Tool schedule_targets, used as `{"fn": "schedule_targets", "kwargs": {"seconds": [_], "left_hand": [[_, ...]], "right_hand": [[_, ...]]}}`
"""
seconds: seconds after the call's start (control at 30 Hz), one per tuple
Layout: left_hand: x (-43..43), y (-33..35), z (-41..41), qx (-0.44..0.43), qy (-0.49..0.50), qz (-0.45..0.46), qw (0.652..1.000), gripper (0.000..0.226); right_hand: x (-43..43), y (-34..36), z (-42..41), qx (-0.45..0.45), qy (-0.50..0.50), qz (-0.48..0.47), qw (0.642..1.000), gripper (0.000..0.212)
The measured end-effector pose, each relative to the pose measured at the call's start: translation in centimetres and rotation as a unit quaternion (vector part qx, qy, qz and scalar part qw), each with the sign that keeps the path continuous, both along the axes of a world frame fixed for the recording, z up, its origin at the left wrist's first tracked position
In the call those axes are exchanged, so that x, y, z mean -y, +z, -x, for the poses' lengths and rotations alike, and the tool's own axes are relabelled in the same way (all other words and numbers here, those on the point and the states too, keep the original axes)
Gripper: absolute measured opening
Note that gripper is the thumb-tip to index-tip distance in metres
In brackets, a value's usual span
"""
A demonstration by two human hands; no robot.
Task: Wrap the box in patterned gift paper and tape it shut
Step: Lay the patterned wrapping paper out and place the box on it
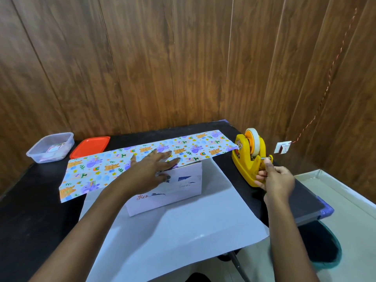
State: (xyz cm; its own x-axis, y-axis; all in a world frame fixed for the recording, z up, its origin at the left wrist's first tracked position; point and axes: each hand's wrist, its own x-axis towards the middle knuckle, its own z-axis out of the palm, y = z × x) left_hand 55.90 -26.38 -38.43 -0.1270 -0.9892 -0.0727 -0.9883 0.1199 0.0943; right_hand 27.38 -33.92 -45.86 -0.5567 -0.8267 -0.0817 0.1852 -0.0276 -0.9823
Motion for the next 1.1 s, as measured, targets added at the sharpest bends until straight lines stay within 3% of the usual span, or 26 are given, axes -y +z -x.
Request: {"fn": "schedule_targets", "kwargs": {"seconds": [0.17, 0.53, 0.77, 0.83, 0.9, 1.0, 1.1], "left_hand": [[0.0, -0.1, -0.1, -0.012, 0.002, 0.002, 1.0, 0.054], [0.1, -0.1, 0.0, -0.013, 0.001, 0.0, 1.0, 0.054], [0.0, -0.2, 0.2, -0.01, -0.001, -0.002, 1.0, 0.053], [0.0, -0.1, 0.3, -0.018, -0.003, 0.003, 1.0, 0.052], [0.0, 0.1, 0.4, -0.028, 0.001, 0.005, 1.0, 0.051], [-0.1, 0.1, 0.4, -0.015, -0.002, 0.009, 1.0, 0.052], [-0.5, -0.1, 0.4, 0.0, -0.001, 0.01, 1.0, 0.054]], "right_hand": [[-0.1, 1.1, 0.0, 0.119, 0.001, 0.005, 0.993, 0.021], [0.3, -0.1, -0.5, 0.18, 0.029, 0.023, 0.983, 0.032], [-1.5, -0.5, -2.2, 0.409, 0.052, -0.016, 0.911, 0.028], [-2.1, 0.5, -2.5, 0.355, 0.109, 0.021, 0.928, 0.027], [-2.6, 3.1, -3.6, 0.205, 0.23, 0.038, 0.95, 0.023], [-3.4, 5.9, -6.9, 0.034, 0.399, 0.012, 0.916, 0.022], [-3.9, 6.1, -10.2, -0.041, 0.413, -0.032, 0.909, 0.029]]}}
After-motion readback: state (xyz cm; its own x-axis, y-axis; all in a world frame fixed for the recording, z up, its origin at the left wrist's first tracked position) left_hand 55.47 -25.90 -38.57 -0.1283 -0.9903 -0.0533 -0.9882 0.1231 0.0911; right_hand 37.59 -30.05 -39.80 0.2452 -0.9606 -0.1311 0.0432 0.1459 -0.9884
